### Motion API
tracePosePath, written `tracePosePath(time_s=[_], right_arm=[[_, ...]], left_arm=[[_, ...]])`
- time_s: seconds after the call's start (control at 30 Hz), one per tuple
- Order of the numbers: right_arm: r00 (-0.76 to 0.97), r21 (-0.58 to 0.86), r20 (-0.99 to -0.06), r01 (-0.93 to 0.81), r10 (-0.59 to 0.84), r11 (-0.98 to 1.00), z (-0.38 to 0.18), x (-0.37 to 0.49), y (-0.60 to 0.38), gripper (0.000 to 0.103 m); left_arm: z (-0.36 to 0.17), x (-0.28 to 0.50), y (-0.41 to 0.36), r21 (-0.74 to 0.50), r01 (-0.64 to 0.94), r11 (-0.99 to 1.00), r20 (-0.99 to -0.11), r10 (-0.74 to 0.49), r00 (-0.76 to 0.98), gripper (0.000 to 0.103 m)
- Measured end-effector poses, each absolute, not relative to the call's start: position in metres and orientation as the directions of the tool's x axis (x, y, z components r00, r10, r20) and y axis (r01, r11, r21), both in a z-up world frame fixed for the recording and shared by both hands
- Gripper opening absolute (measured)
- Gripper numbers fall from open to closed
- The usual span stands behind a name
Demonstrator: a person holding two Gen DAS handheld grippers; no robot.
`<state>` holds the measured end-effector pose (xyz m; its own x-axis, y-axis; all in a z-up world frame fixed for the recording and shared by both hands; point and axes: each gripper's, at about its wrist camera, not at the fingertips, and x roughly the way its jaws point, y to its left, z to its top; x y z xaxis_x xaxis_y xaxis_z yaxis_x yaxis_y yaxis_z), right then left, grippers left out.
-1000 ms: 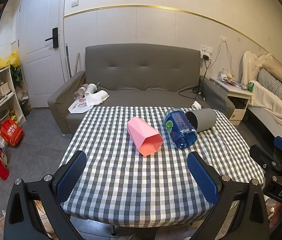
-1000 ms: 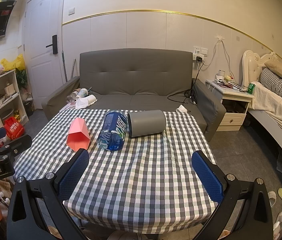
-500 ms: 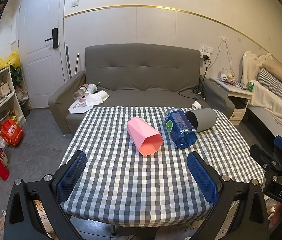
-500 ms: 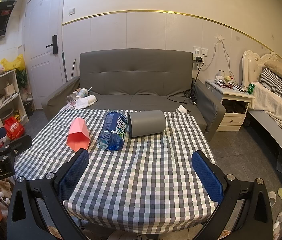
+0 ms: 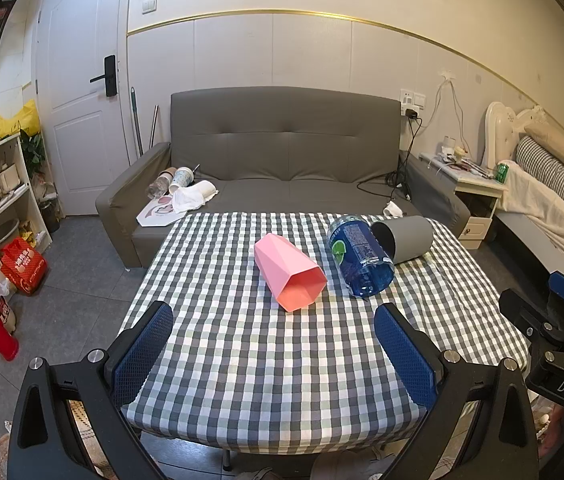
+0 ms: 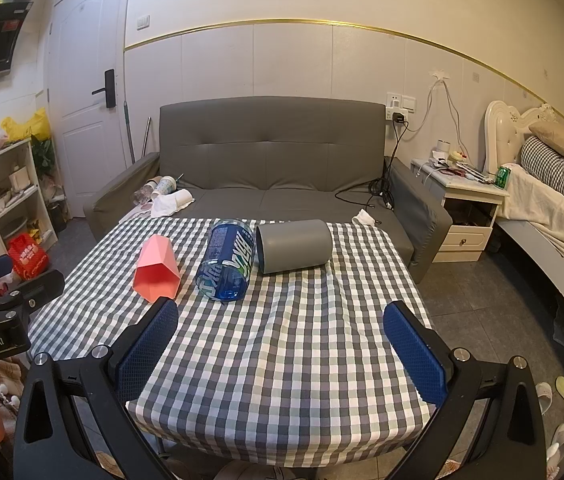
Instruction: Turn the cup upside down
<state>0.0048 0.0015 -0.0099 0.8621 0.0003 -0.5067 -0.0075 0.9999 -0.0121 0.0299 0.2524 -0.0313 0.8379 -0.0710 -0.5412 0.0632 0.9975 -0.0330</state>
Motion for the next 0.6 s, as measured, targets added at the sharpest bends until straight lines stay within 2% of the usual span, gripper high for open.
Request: tracePosePath(time_s=[0.6], right_arm=[[0.845, -0.001, -0.534, 0.012, -0.011, 1.000, -0.018, 0.013, -0.003, 0.103]], left_arm=[[-0.046, 0.034, 0.253, -0.019, 0.056, 0.998, -0.560, -0.057, 0.826, 0.103]])
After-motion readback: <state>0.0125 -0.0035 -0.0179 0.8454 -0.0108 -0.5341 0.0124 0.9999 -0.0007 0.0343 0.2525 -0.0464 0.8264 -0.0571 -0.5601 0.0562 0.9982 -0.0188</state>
